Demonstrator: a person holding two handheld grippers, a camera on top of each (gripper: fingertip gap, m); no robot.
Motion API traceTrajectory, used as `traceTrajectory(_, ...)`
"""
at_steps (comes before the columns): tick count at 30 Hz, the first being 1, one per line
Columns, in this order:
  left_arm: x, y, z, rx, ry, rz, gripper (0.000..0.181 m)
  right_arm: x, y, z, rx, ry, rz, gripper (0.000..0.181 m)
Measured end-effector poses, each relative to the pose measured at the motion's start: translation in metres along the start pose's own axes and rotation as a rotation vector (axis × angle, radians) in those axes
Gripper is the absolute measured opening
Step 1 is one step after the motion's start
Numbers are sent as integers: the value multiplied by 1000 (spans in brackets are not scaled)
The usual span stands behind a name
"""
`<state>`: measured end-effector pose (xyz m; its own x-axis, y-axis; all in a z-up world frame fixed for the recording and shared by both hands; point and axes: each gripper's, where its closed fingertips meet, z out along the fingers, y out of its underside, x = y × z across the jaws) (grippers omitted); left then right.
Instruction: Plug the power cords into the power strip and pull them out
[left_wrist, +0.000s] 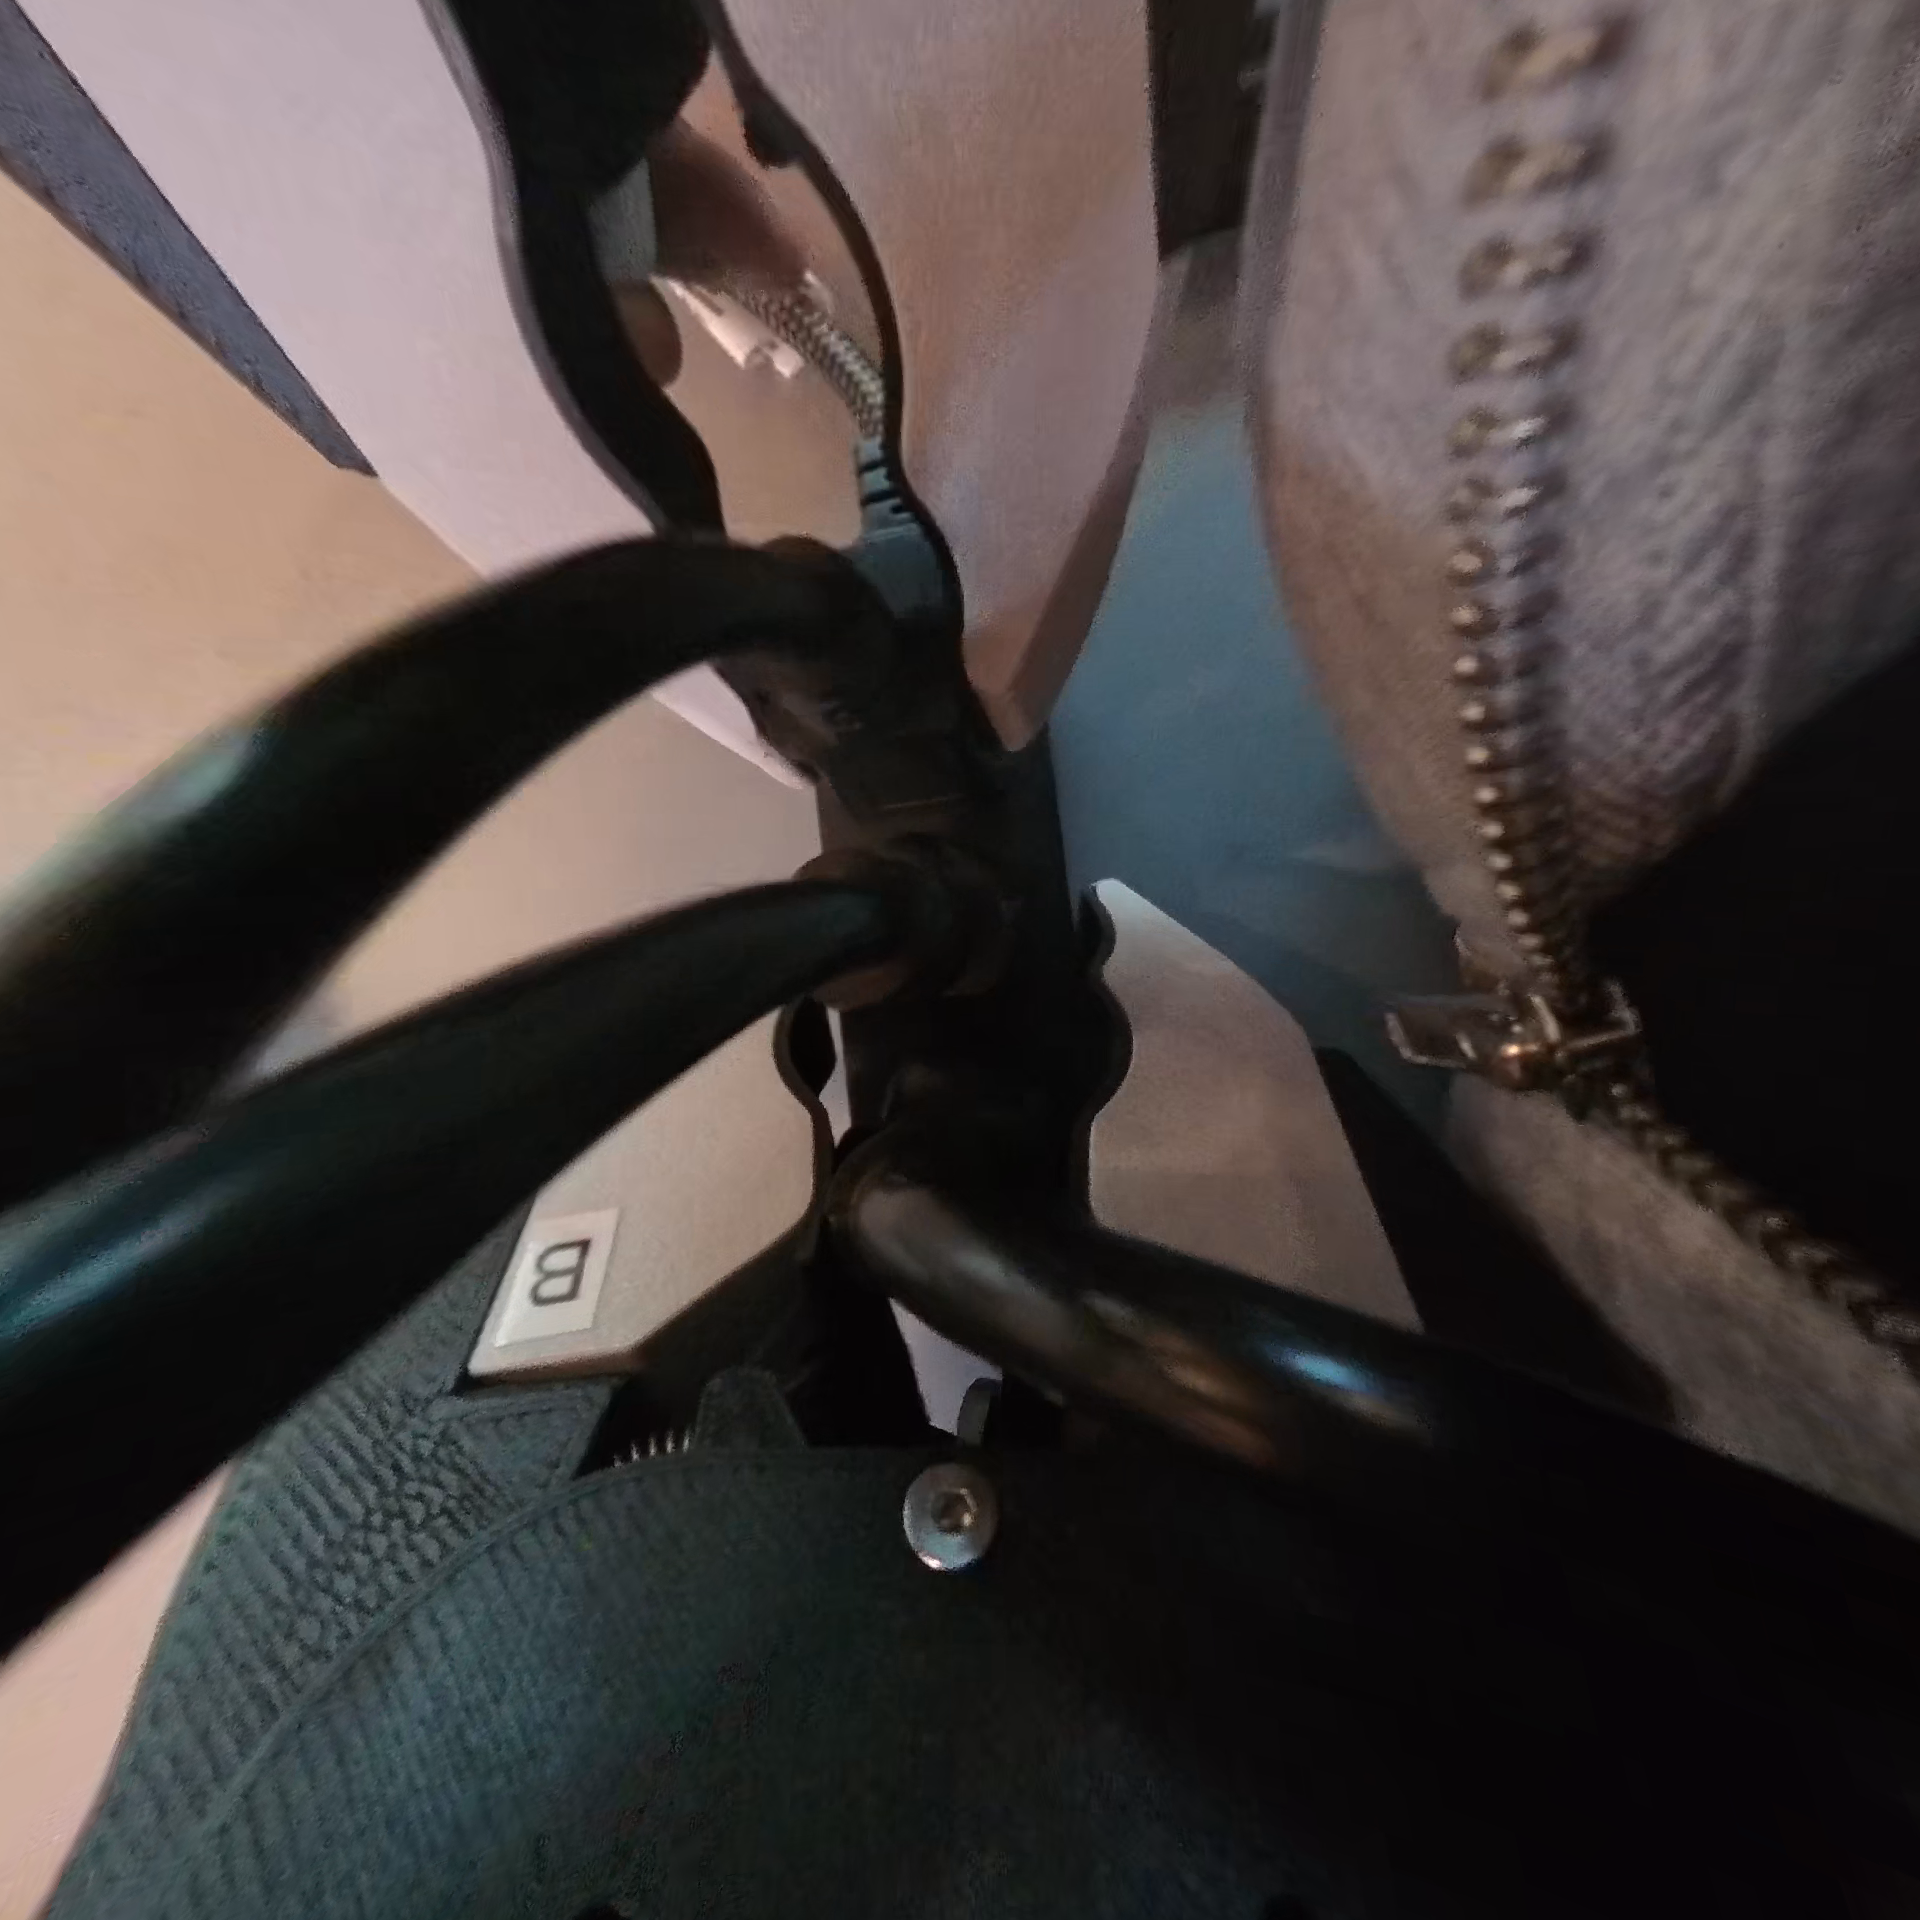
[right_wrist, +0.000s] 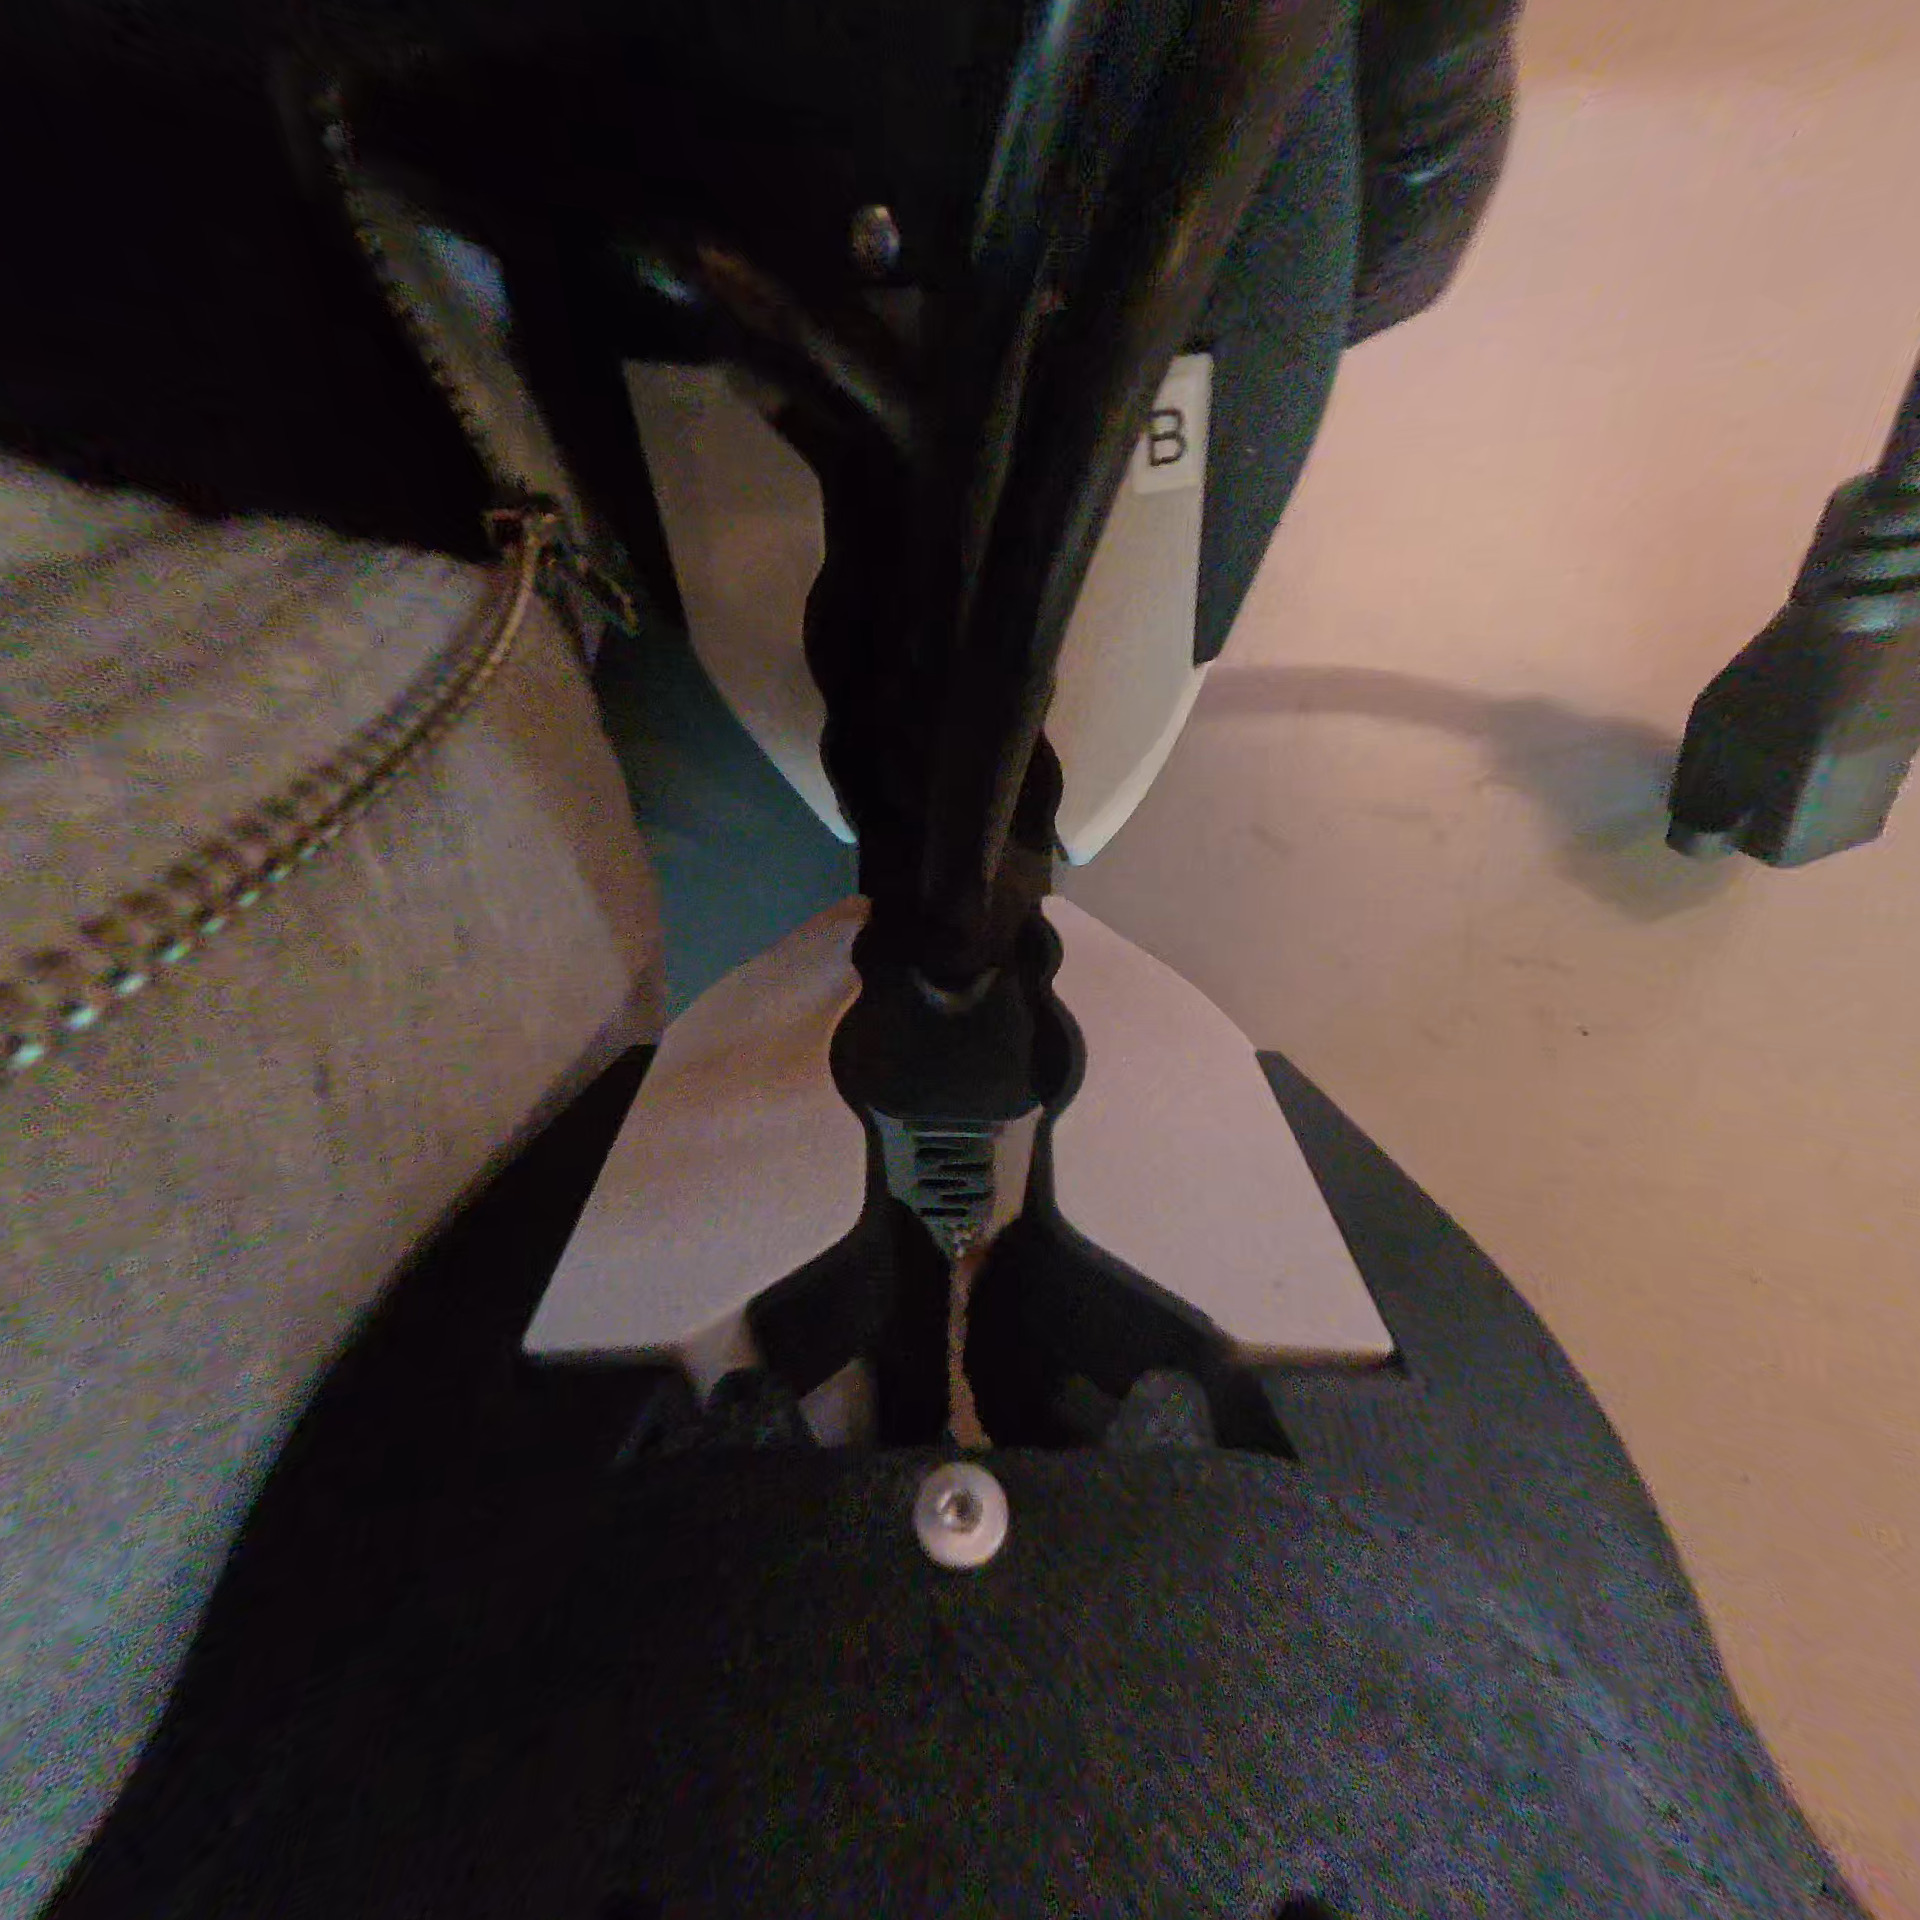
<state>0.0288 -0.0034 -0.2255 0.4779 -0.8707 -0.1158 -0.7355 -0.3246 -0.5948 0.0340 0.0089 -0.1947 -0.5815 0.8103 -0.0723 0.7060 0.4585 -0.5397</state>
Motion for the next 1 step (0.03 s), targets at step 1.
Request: traceTrajectory(1, 0, 0, 0, -5, -2, 2, 47, 0, 0, 0, -12, 14, -8, 25)
